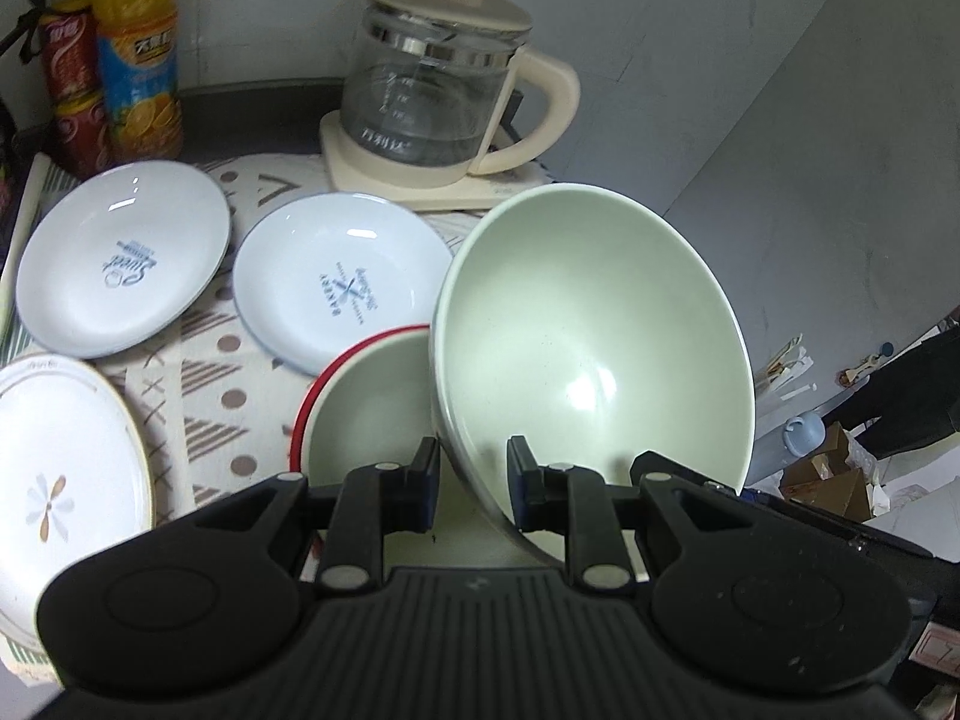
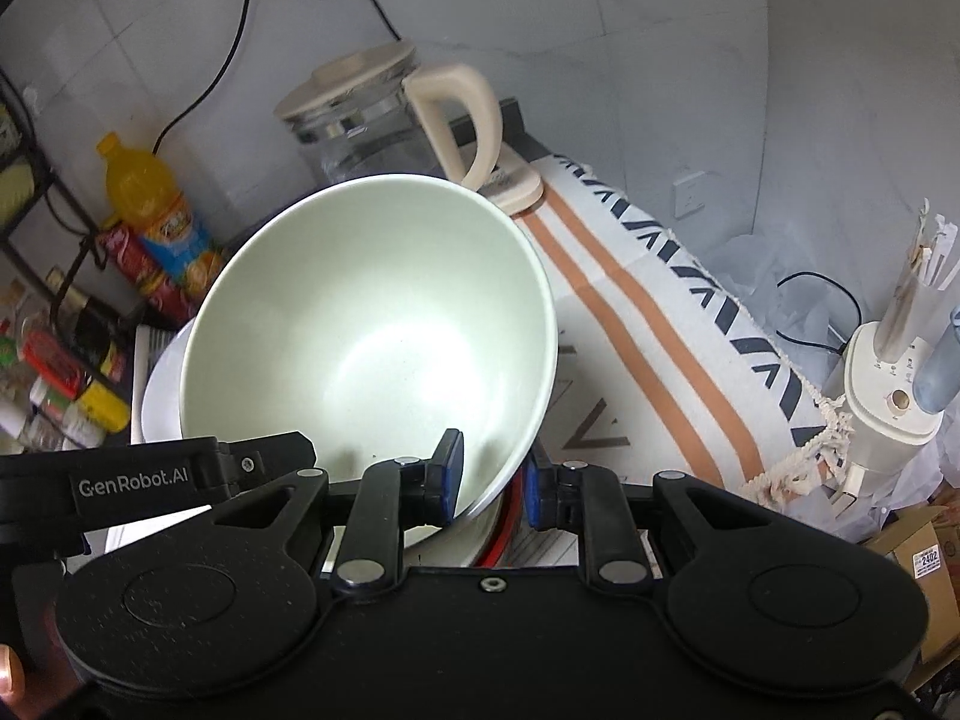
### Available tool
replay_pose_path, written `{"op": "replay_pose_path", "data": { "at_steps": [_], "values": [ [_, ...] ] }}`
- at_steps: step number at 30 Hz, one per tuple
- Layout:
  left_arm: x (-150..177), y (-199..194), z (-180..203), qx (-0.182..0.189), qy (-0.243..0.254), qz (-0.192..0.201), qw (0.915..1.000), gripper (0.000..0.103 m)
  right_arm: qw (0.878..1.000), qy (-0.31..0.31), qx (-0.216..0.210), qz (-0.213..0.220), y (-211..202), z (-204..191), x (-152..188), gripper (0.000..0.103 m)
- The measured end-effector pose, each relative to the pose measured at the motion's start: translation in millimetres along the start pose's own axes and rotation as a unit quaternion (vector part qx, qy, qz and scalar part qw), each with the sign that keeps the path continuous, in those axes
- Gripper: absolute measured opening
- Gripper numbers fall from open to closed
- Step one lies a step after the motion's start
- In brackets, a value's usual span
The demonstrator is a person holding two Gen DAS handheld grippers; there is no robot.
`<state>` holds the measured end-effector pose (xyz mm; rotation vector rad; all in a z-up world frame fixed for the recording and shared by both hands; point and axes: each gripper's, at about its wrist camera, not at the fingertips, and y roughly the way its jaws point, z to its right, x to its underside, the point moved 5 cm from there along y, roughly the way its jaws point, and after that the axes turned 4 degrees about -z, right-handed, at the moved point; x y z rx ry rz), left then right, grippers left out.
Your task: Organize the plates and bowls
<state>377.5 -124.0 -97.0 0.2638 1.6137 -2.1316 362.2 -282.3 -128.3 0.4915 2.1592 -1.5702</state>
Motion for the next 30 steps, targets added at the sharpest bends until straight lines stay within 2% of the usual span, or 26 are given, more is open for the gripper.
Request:
{"op": "replay_pose_path", "data": {
  "at_steps": [13, 22, 30],
  "values": [
    [11, 12, -4, -0.030, -0.016, -0.023, 0.9992, 0.021, 0.998, -0.039, -0.003, -0.041, 17, -3, 6, 0.022],
    [18, 29, -21, -0.042, -0.034, -0.048, 0.9974, 0.021, 0.995, -0.082, 0.000, -0.061, 31, -16, 6, 0.024],
    [12, 27, -37, -0.052, -0.056, -0.040, 0.9963, 0.021, 0.993, -0.100, 0.006, -0.067, 37, -21, 7, 0.026]
  ]
}}
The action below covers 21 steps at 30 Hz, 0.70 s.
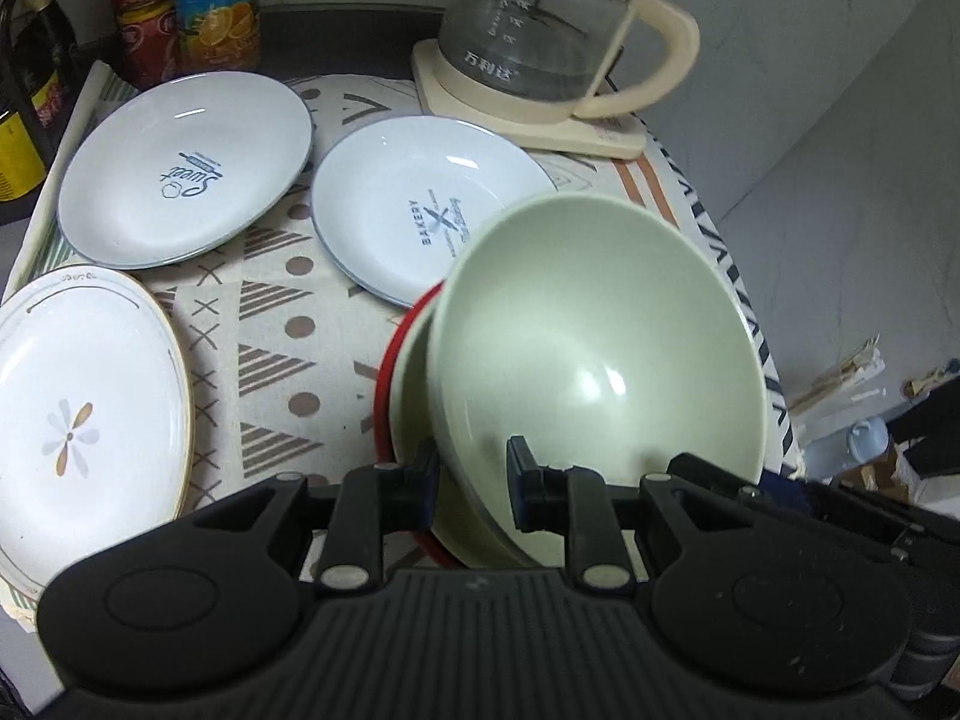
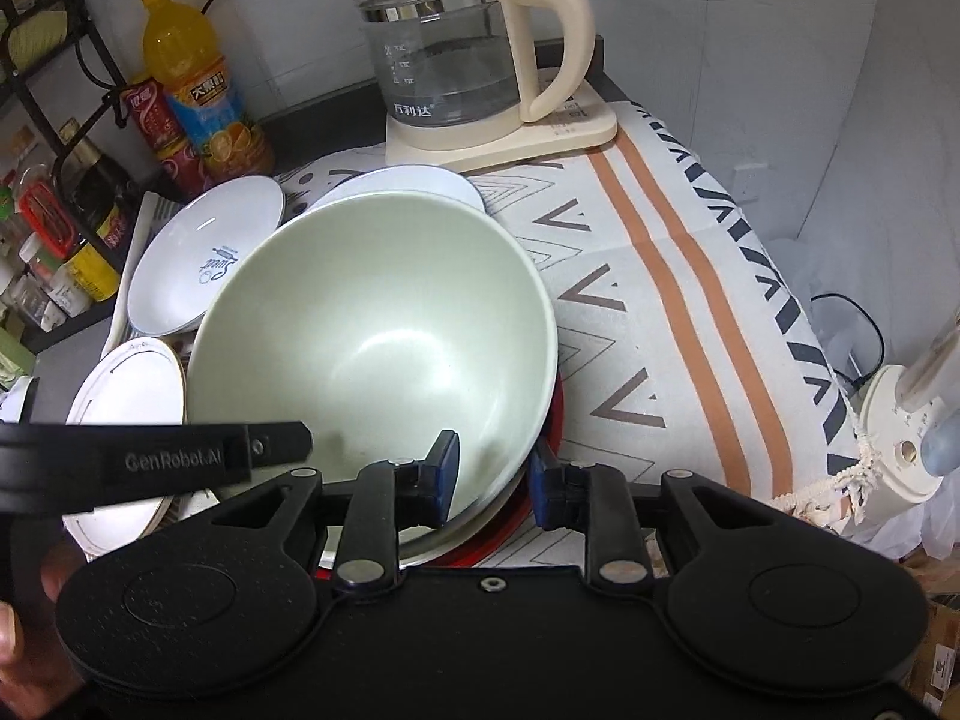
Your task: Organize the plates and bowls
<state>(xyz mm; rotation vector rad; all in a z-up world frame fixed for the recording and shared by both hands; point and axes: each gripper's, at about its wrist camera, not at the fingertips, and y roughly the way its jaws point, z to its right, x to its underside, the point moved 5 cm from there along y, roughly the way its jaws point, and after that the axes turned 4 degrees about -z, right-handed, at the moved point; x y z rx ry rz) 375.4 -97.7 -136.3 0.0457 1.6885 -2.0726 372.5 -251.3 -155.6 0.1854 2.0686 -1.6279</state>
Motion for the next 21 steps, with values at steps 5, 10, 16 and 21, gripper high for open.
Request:
{"op": "replay_pose_path", "data": {
  "at_steps": [5, 10, 16, 21],
  "values": [
    [-5, -7, 2, -0.007, 0.004, 0.005, 1.0000, 0.025, 1.000, 0.007, -0.002, 0.001, -1, 1, 1, 0.027],
    [-11, -22, 3, -0.024, 0.007, 0.029, 0.9993, 0.039, 1.000, 0.019, -0.001, 0.016, -10, 4, 0, 0.032],
    [-17, -47, 7, -0.014, 0.006, 0.066, 0.9977, 0.046, 0.999, 0.018, -0.010, 0.049, -29, 0, -5, 0.049],
    [-9, -65, 2, -0.021, 0.005, 0.088, 0.9959, 0.056, 0.997, 0.014, -0.021, 0.070, -41, -10, 2, 0.064]
  ]
}}
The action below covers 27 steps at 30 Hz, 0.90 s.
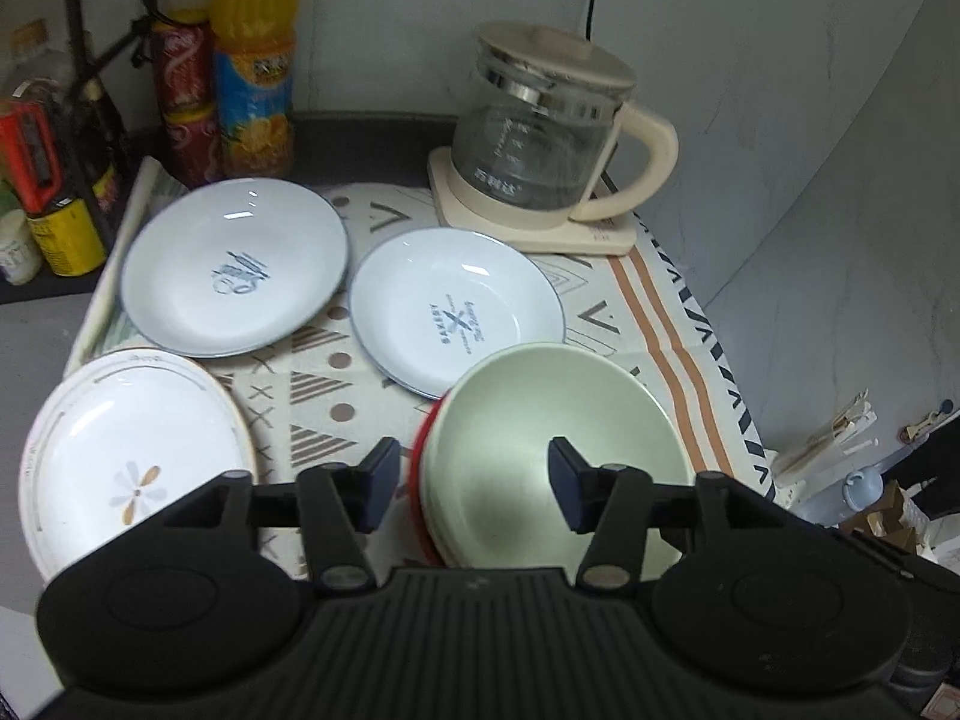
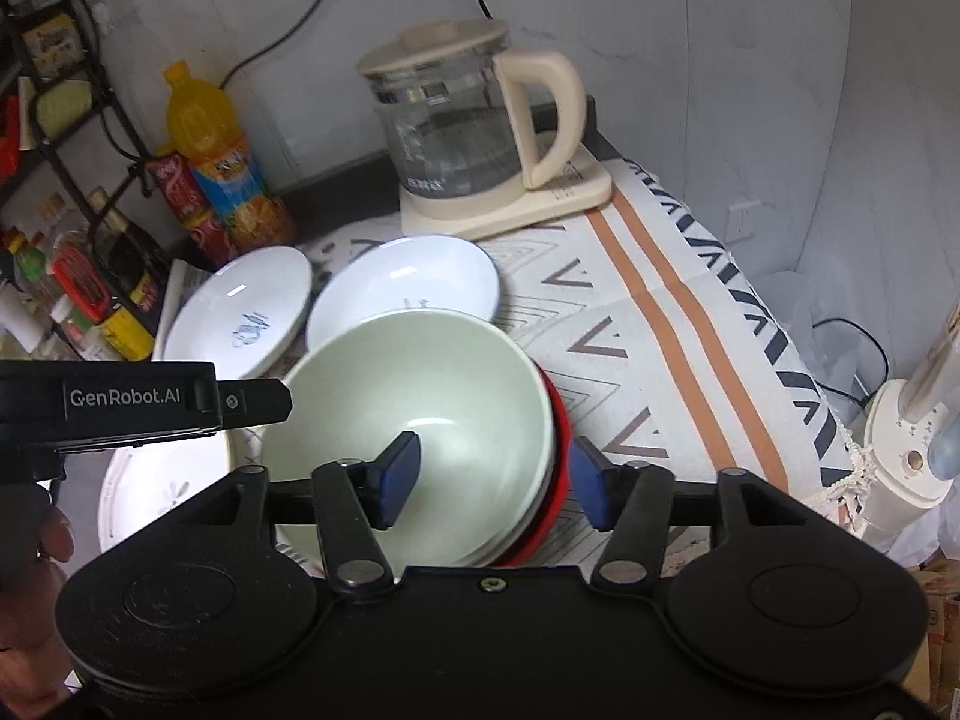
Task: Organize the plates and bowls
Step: 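Open both grippers and withdraw from the bowl stack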
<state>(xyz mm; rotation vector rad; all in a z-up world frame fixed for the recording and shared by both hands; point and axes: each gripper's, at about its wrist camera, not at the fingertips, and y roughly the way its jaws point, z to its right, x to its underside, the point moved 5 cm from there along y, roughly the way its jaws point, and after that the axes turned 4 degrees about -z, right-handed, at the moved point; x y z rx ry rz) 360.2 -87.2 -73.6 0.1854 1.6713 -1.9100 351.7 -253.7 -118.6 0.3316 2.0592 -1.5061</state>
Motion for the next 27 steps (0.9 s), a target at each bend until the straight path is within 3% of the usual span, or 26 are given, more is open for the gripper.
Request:
{"op": "replay_pose_path", "data": {
  "at_steps": [11, 19, 27],
  "values": [
    [33, -41, -49, -0.047, -0.031, 0.025, 0.9981, 0.081, 0.999, -0.019, -0.016, 0.037, -22, -34, 20, 0.091],
    [57, -66, -95, -0.089, -0.062, 0.027, 0.9937, 0.083, 0.998, -0.027, -0.051, 0.034, -22, -64, 38, 0.103],
    [71, -94, -135, -0.122, -0.082, 0.026, 0.9888, 0.083, 0.996, -0.030, -0.081, 0.008, -23, -92, 49, 0.103]
  ]
}}
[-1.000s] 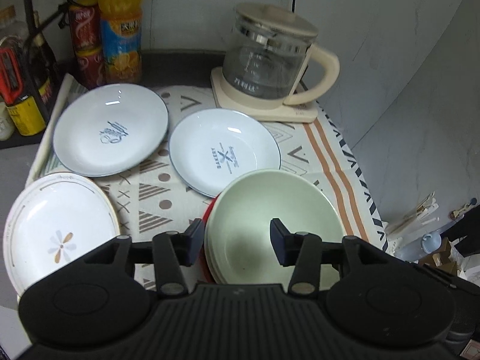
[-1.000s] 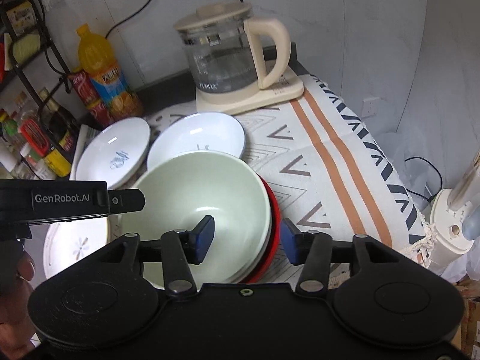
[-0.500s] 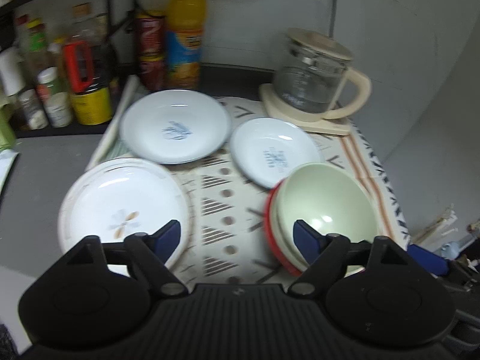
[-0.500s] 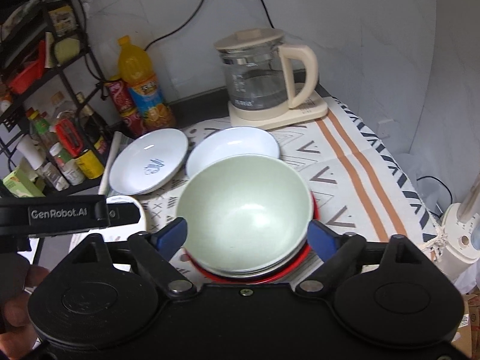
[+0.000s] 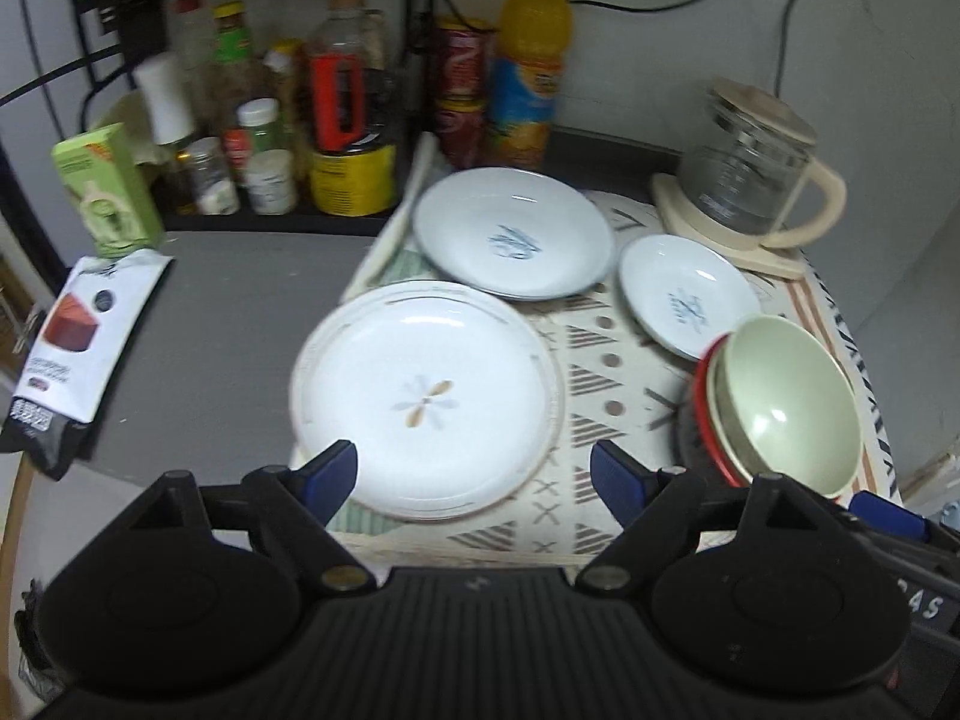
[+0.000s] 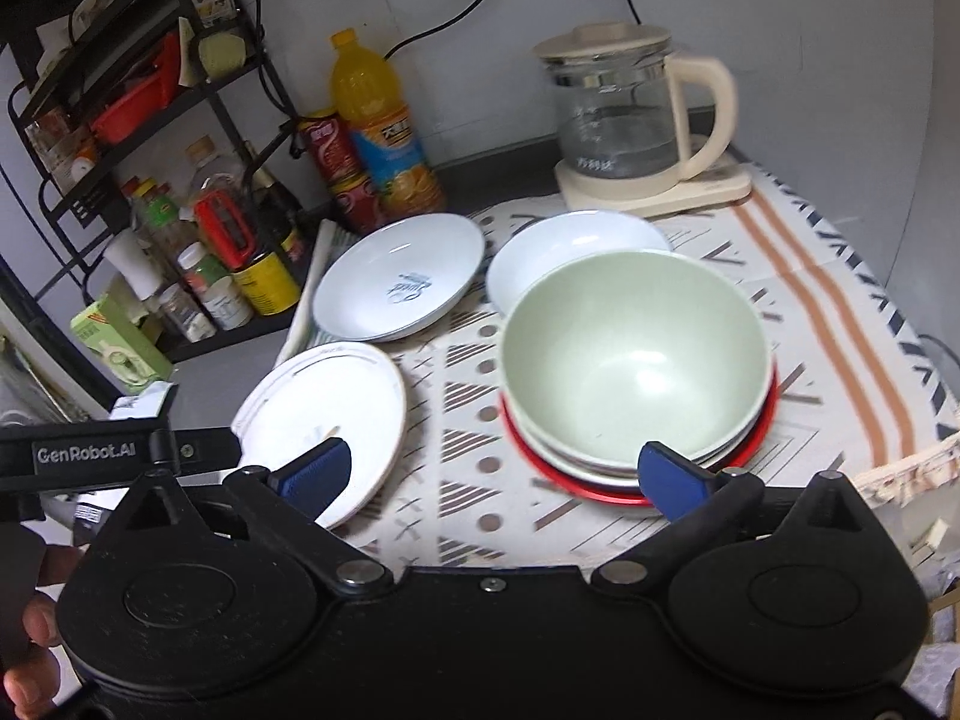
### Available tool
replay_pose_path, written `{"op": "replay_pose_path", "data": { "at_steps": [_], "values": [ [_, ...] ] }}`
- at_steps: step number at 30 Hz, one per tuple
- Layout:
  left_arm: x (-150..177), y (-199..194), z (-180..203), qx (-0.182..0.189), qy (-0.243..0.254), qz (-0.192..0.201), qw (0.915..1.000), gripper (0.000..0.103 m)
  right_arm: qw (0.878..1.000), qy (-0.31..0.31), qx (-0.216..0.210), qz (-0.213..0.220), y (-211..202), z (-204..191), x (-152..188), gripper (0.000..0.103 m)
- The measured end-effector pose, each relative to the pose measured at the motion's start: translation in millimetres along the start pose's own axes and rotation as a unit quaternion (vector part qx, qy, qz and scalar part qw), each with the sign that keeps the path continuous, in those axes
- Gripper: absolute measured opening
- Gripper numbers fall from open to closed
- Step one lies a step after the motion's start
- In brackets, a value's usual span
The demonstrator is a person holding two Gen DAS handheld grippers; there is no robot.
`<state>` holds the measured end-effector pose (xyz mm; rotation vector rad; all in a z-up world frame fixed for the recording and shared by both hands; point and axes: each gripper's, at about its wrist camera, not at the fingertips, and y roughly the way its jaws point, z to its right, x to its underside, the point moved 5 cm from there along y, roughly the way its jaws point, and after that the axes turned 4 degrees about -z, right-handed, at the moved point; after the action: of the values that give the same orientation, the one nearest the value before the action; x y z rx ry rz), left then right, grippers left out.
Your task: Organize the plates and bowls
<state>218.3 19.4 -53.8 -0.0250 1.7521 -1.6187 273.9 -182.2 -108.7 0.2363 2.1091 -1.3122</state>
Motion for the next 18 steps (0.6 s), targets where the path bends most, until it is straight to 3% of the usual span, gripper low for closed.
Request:
{"op": "replay_pose_path", "data": {
  "at_steps": [9, 18],
  "values": [
    [4, -2, -37, -0.012, -0.037, 0.006, 0.9992, 0.084, 0.999, -0.041, 0.012, 0.010, 7, -20, -1, 0.103],
    [1, 12, -77, -0.015, -0.072, 0.001, 0.9973, 0.084, 0.996, -0.090, 0.025, -0.012, 32, -53, -2, 0.103]
  ]
}}
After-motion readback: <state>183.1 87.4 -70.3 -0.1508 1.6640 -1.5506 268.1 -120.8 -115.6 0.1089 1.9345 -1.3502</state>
